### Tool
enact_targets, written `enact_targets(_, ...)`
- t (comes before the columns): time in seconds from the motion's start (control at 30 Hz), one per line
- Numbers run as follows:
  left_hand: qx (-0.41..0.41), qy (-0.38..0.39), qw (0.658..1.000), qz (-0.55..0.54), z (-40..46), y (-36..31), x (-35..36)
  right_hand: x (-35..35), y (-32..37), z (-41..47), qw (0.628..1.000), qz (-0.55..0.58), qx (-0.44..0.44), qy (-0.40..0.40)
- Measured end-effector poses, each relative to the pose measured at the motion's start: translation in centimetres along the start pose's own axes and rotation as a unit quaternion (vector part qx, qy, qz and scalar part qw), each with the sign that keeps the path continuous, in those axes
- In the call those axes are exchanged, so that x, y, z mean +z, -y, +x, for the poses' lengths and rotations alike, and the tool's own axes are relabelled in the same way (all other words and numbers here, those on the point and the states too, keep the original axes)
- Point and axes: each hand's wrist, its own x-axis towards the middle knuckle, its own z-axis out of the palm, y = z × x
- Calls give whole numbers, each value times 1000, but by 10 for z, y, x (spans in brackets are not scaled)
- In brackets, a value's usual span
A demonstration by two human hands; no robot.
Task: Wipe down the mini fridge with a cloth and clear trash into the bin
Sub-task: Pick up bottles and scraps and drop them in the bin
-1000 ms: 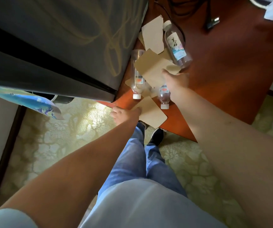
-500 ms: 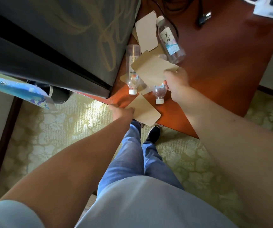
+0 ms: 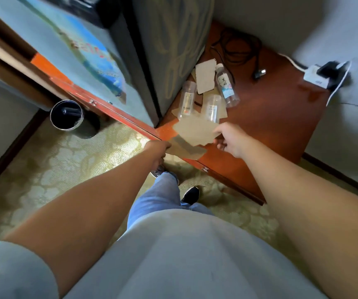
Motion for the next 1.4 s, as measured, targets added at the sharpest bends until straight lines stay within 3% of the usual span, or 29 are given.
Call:
enact_targets(0.4,10,-62,984,-166,-1,36,-131,126,-14,-35,973,-194,-18,124)
enact_targets(0.63,-1,-122,957,-265,18,61,-221,237,-5,-29,951,-272,-9,148)
enact_targets(0.9,-32,-145,911,-386,69,69,-346,395,23,-19,941,-300,21,157)
enact_targets(1.27,-122,-104,867,-472,193,56,-487,601,81,28,950,-264,76,147)
enact_targets(1.4,-129,-102,867,-471,246,51,-527,660,89,60,948,-257,103,155)
